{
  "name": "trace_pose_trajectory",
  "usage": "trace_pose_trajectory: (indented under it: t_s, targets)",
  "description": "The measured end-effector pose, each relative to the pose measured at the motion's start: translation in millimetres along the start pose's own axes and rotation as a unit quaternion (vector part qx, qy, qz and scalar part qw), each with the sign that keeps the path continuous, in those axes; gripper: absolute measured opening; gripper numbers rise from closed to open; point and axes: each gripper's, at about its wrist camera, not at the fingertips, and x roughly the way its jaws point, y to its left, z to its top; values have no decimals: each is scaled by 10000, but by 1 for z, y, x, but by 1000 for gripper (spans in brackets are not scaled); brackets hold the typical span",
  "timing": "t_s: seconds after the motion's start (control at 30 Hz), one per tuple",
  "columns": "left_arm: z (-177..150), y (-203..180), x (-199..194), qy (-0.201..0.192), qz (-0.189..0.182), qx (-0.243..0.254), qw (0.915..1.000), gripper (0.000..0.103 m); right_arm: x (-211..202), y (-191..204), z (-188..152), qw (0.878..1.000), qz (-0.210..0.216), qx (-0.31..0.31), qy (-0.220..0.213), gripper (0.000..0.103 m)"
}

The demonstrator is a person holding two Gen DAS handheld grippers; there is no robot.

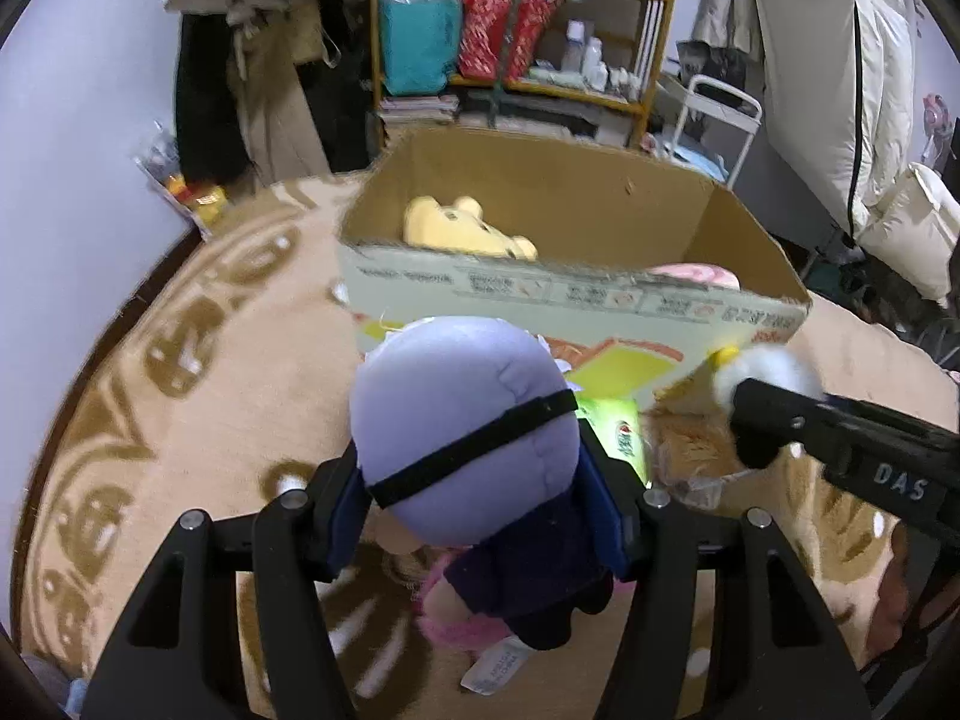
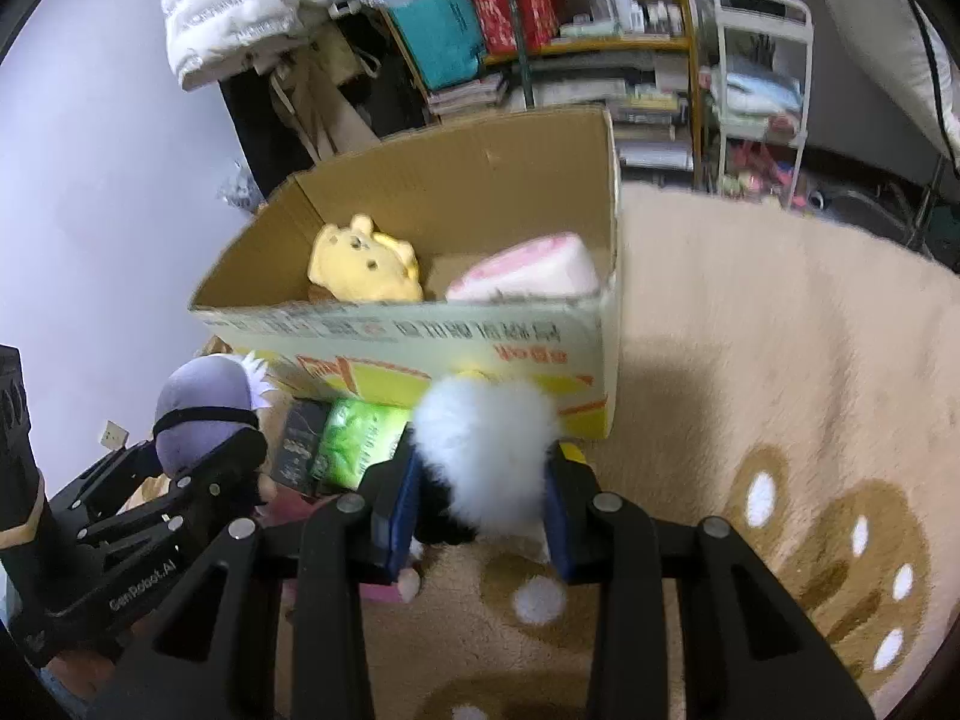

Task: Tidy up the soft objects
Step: 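Close the left gripper on the purple-haired doll while the right gripper closes on the white plush, then lift the doll with the left tool while the right tool carries the white plush over the box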

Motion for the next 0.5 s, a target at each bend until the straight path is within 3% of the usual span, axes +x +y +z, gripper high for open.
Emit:
trace_pose_trajectory:
  t_s: [0.17, 0.3, 0.5]
  targets:
    - [3, 3, -22, -354, 222, 78, 9991, 60, -27, 8, 1, 9991, -24, -99, -399, 37]
    - [6, 7, -44, -679, 145, 62, 9976, 60, -49, 13, 3, 9974, 7, -115, -706, 37]
    - [10, 10, -73, -1191, 314, 101, 9923, 60, -82, 24, 7, 9924, -26, -227, -1213, 37]
